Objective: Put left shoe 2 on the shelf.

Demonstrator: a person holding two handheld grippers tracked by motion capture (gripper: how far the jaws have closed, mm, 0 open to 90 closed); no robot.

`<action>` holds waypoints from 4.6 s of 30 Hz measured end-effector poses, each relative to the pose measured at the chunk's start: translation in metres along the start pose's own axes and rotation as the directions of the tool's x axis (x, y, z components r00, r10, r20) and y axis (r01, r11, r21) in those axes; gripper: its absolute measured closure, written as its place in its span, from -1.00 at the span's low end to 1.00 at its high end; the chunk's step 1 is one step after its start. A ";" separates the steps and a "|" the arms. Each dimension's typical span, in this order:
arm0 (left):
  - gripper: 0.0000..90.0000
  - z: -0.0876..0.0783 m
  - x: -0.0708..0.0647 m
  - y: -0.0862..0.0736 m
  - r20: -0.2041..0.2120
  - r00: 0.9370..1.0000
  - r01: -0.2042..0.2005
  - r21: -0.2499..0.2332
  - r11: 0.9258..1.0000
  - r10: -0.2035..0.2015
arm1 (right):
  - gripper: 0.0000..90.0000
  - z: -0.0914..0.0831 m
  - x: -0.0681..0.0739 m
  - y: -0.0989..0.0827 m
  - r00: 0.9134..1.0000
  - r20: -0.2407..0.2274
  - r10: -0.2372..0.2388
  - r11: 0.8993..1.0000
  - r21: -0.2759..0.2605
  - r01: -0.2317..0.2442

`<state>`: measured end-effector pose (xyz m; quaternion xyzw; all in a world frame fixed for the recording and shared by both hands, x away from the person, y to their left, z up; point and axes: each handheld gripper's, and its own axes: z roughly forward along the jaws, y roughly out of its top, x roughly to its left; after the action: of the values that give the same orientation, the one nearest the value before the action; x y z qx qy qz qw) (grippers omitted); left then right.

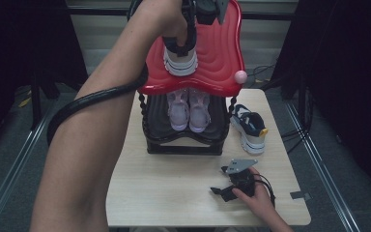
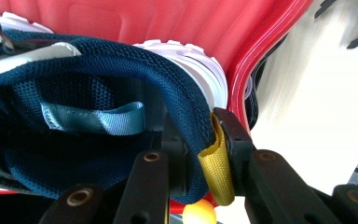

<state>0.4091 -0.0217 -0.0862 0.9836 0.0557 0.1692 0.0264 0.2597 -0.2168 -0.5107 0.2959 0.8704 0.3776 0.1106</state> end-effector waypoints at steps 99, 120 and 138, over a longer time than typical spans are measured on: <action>-0.17 -0.018 0.000 -0.037 0.050 0.972 0.234 -0.143 0.962 -0.229 | -0.74 0.000 0.000 0.000 1.000 0.000 0.000 1.000 0.000 0.000; -0.20 -0.022 -0.004 -0.070 0.073 0.960 0.279 -0.138 0.950 -0.271 | -0.74 0.000 0.000 0.000 1.000 0.000 0.000 1.000 0.000 0.000; -0.19 -0.011 -0.009 -0.113 0.107 0.937 0.346 -0.132 0.929 -0.334 | -0.74 0.000 0.000 0.000 1.000 0.000 0.000 1.000 0.001 0.000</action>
<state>0.3851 0.0898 -0.0869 0.9605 0.2113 0.1250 0.1311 0.2597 -0.2169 -0.5106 0.2962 0.8705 0.3772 0.1104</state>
